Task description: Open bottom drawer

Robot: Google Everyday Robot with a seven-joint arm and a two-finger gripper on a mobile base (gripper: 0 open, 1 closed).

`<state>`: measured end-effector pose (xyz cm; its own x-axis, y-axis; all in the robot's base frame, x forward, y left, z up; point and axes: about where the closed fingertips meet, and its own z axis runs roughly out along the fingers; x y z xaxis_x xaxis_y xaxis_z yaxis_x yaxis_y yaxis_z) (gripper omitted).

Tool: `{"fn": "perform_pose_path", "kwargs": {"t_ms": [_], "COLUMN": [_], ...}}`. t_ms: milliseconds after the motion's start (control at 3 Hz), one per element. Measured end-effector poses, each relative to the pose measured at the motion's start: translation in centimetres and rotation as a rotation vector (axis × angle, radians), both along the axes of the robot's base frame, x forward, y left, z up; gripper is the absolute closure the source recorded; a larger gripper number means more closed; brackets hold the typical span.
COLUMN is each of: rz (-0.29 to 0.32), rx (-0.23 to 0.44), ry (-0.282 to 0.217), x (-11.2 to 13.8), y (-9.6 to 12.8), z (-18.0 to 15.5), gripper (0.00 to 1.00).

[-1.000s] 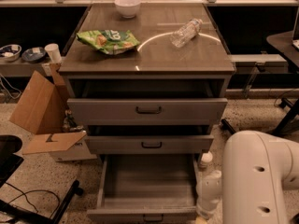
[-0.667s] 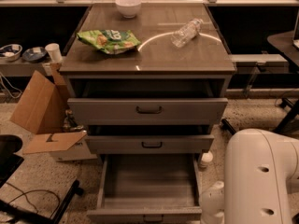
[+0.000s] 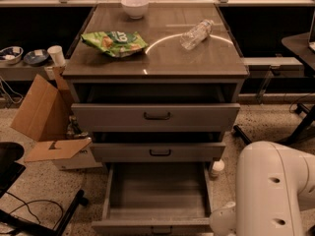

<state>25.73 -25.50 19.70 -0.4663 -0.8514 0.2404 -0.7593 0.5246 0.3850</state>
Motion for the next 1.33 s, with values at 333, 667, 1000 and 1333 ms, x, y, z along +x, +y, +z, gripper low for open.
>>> {"fn": "perform_pose_path", "kwargs": {"t_ms": [333,667,1000,1333], "rz": [0.057,0.166,0.245,0.236], "rx": [0.004,0.008,-0.01,-0.005], "ry": [-0.042,-0.154,-0.254,-0.336], "x": [0.8,3.3,5.5,8.0], "y": [0.8,3.2,4.8,5.3], "z": [0.9,4.2,7.2,7.4], "gripper": [0.37,0.14,0.0,0.0]}}
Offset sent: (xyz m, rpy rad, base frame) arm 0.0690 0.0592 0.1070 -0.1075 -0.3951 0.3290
